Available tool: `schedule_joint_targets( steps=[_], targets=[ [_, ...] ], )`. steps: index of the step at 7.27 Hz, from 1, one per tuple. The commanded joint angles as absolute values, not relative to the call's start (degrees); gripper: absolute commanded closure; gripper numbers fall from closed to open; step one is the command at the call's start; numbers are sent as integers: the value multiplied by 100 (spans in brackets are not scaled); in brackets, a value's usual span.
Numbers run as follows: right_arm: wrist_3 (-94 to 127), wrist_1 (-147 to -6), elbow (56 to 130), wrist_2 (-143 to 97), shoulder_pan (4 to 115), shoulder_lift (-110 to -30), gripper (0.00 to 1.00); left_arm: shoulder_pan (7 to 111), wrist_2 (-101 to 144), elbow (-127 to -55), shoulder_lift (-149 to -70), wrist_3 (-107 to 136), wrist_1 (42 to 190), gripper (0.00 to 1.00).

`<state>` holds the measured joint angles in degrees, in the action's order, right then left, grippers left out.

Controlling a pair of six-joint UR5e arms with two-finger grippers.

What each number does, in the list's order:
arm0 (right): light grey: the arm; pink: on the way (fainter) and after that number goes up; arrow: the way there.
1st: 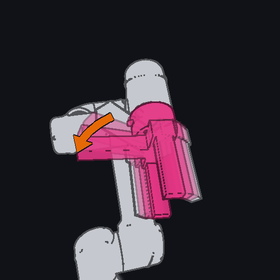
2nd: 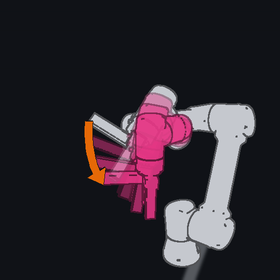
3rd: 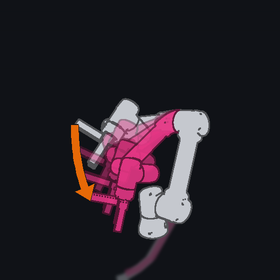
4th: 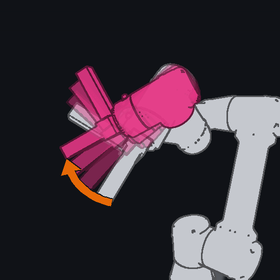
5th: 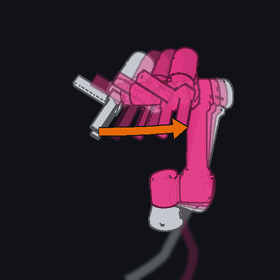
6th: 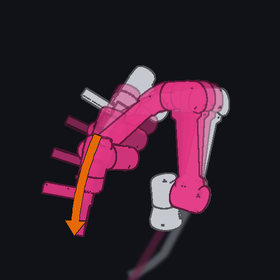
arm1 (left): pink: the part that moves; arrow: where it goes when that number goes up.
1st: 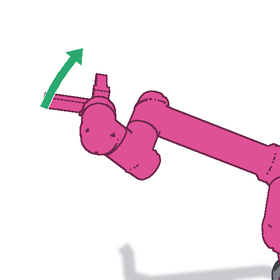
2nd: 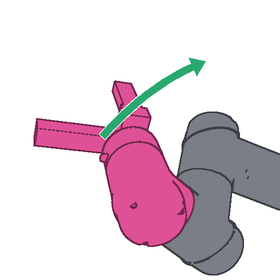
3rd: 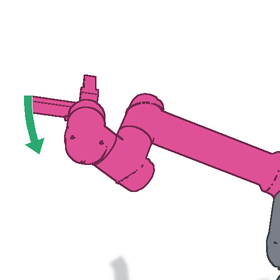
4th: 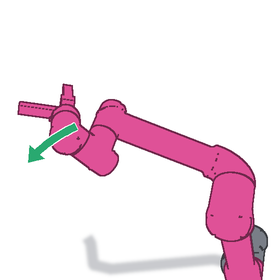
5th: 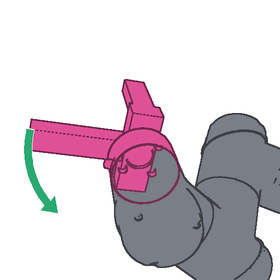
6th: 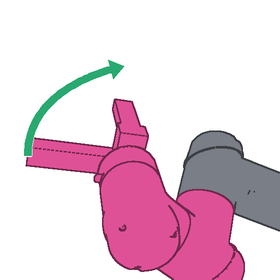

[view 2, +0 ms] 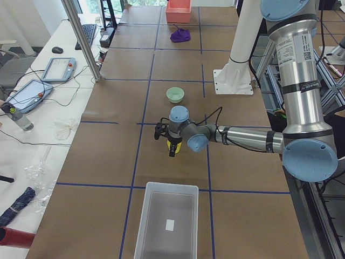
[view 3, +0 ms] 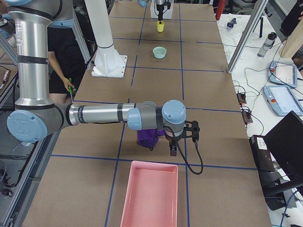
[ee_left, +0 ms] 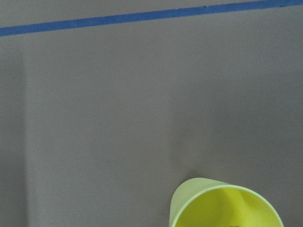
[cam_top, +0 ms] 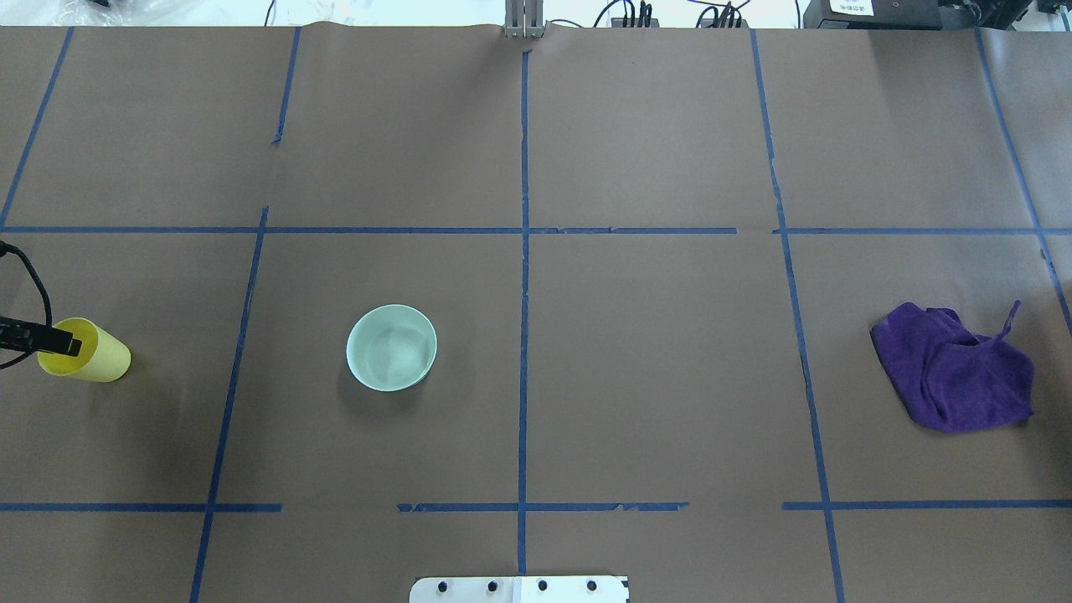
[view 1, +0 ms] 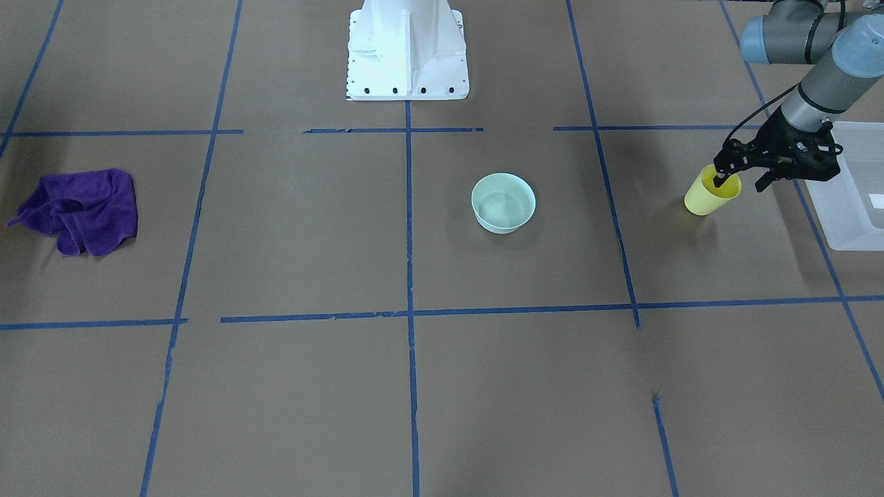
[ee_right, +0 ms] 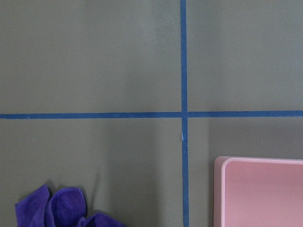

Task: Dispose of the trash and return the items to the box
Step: 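Close the left gripper on the yellow cup rim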

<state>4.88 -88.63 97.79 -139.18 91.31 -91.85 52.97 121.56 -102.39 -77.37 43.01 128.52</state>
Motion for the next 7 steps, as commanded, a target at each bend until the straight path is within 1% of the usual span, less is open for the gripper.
schedule_joint_targets(
  steps=[1, 2, 5, 6, 7],
  targets=[
    [475, -8851, 9878, -13765, 8904, -9019, 0, 5273, 12147, -10073, -7830, 4272, 12850, 80],
    [483, -8833, 9888, -13842, 8895, -9078, 0, 5273, 12155, -9977, -7918, 4280, 12841, 100],
    [518, -8833, 9853, -13939, 8640, -9044, 0, 5343, 12417, -10177, -7945, 4324, 12692, 100],
    [684, -8807, 9896, -13957, 8631, -9027, 0, 5396, 12941, -10543, -7928, 4298, 12335, 100],
    [1181, -8737, 9949, -13931, 8448, -9026, 0, 5745, 13042, -10808, -7936, 4228, 11879, 100]
  ],
)
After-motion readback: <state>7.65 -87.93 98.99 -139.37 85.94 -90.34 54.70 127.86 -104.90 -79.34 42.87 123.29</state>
